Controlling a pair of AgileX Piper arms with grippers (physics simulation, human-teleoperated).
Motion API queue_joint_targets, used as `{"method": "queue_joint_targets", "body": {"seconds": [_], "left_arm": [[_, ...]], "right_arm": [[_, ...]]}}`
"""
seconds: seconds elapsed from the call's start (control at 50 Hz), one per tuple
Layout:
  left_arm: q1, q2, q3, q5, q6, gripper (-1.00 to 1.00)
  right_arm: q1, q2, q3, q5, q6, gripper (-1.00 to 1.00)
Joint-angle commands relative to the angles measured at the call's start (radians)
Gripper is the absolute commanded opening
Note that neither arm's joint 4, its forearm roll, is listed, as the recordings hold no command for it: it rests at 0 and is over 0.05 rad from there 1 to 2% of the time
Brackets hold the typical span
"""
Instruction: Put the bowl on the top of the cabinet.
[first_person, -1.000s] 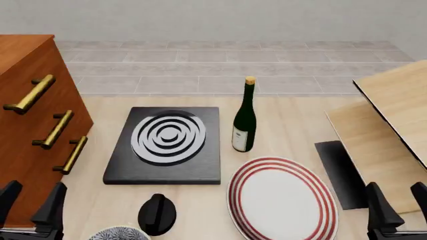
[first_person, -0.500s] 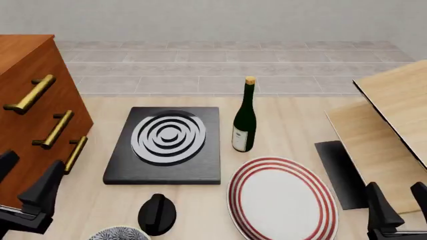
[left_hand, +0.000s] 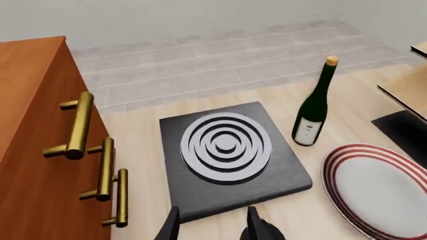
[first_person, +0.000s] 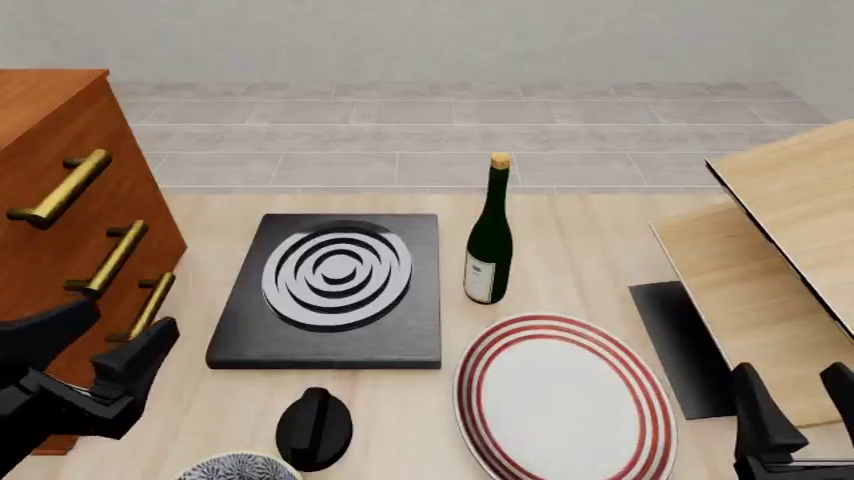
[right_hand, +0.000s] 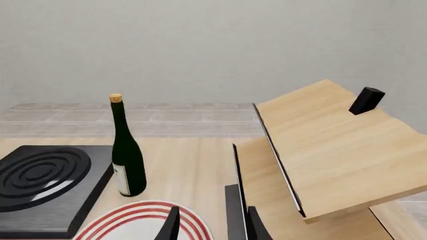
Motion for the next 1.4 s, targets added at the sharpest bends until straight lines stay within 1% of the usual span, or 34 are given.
{"method": "queue_joint_targets", "body": {"seconds": [0.02, 0.16, 0.24, 0.3, 0.4, 0.42, 0.6, 0.66, 0.72, 0.88, 0.92, 1.08, 1.2, 1.28, 1.4], "left_arm": [[-0.011, 0.051, -0.009, 0.086, -0.002, 1.00], [-0.010, 0.046, 0.009, 0.140, 0.006, 1.00], [-0.005, 0.045, 0.020, 0.168, 0.034, 1.00], [-0.005, 0.037, 0.017, 0.189, 0.042, 1.00], [-0.002, 0.002, 0.004, 0.264, 0.068, 1.00], [-0.001, -0.001, 0.006, 0.270, 0.079, 1.00], [0.011, -0.012, 0.013, 0.322, 0.106, 1.00], [0.009, -0.008, 0.038, 0.325, 0.094, 1.00], [0.006, -0.030, 0.030, 0.355, 0.093, 1.00], [-0.008, -0.073, 0.043, 0.416, 0.084, 1.00], [-0.017, -0.079, 0.045, 0.427, 0.069, 1.00], [-0.043, -0.117, 0.048, 0.474, 0.055, 1.00], [-0.024, -0.132, 0.068, 0.480, 0.058, 1.00], [-0.030, -0.143, 0.080, 0.489, 0.046, 1.00], [-0.040, -0.136, 0.122, 0.472, 0.028, 1.00]], "right_arm": [[0.000, 0.005, 0.000, -0.005, 0.000, 1.00], [0.000, 0.005, 0.000, -0.005, 0.000, 1.00], [0.000, 0.004, -0.001, -0.003, 0.000, 1.00], [0.000, 0.004, -0.001, -0.003, 0.000, 1.00], [0.000, 0.004, -0.001, -0.003, 0.000, 1.00], [0.000, 0.004, -0.001, -0.003, 0.000, 1.00], [0.000, 0.004, -0.001, -0.003, 0.000, 1.00], [0.000, 0.004, -0.001, -0.003, 0.000, 1.00], [0.000, 0.004, -0.001, -0.003, 0.000, 1.00], [0.000, 0.004, -0.001, -0.003, 0.000, 1.00], [0.000, 0.004, -0.001, -0.003, 0.000, 1.00], [0.000, 0.003, -0.001, -0.003, 0.000, 1.00], [0.000, 0.003, -0.001, -0.003, 0.000, 1.00], [0.000, 0.004, -0.001, -0.003, 0.000, 1.00], [0.000, 0.004, -0.001, -0.003, 0.000, 1.00]]}}
